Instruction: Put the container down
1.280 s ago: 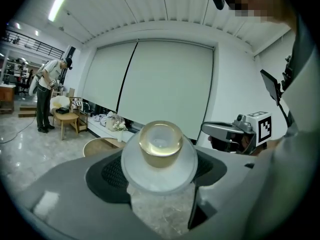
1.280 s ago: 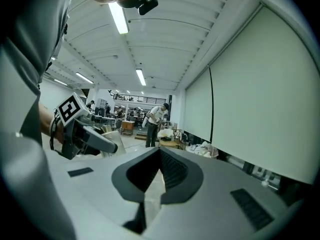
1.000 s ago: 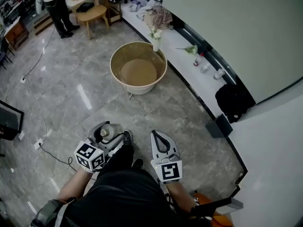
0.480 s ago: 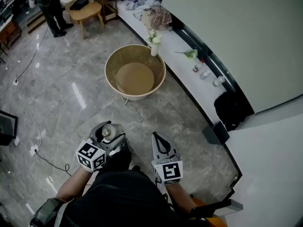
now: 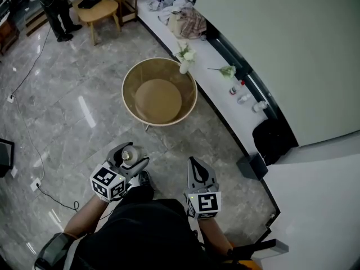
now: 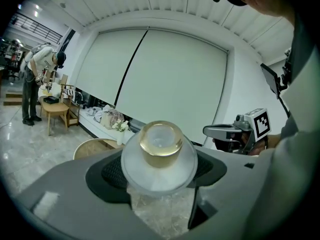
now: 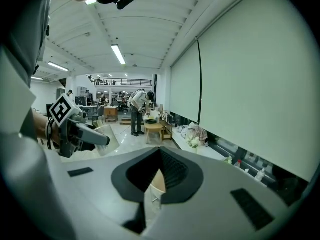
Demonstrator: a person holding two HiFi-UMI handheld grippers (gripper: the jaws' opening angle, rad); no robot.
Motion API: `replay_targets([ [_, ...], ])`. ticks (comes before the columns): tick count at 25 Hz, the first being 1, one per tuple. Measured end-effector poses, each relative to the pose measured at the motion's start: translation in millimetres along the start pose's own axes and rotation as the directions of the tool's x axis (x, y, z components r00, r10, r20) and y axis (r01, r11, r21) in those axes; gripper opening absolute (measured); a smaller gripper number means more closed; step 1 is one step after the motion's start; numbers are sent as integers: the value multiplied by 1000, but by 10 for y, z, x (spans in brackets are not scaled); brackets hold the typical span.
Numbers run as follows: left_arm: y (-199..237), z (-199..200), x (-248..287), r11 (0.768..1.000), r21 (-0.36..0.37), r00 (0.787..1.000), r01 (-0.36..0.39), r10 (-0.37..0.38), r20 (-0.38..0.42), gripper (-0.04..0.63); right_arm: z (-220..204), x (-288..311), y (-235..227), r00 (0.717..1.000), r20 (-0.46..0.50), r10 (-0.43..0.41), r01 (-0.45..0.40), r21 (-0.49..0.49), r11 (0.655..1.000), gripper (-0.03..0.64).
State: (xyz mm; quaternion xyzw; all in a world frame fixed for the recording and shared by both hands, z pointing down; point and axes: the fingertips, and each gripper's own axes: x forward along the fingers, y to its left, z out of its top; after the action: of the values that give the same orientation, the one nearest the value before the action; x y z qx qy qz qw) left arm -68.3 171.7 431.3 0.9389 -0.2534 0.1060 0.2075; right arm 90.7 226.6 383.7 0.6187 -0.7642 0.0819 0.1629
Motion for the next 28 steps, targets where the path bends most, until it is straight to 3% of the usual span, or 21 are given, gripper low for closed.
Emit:
replay_targets([
  [11, 470, 165, 327, 1000, 15, 999, -5, 6, -33, 340, 6, 571, -213, 999, -48, -11, 15, 76, 997, 2],
  [21, 810, 387, 899, 997, 63, 997, -51, 54, -50, 339, 72, 1421, -526, 995, -34, 97, -92, 138, 986, 2],
  [28, 1395, 563, 1439, 990, 48, 988, -136, 140, -71, 339, 103, 2164, -915, 983, -69, 172, -160, 152, 975, 2],
])
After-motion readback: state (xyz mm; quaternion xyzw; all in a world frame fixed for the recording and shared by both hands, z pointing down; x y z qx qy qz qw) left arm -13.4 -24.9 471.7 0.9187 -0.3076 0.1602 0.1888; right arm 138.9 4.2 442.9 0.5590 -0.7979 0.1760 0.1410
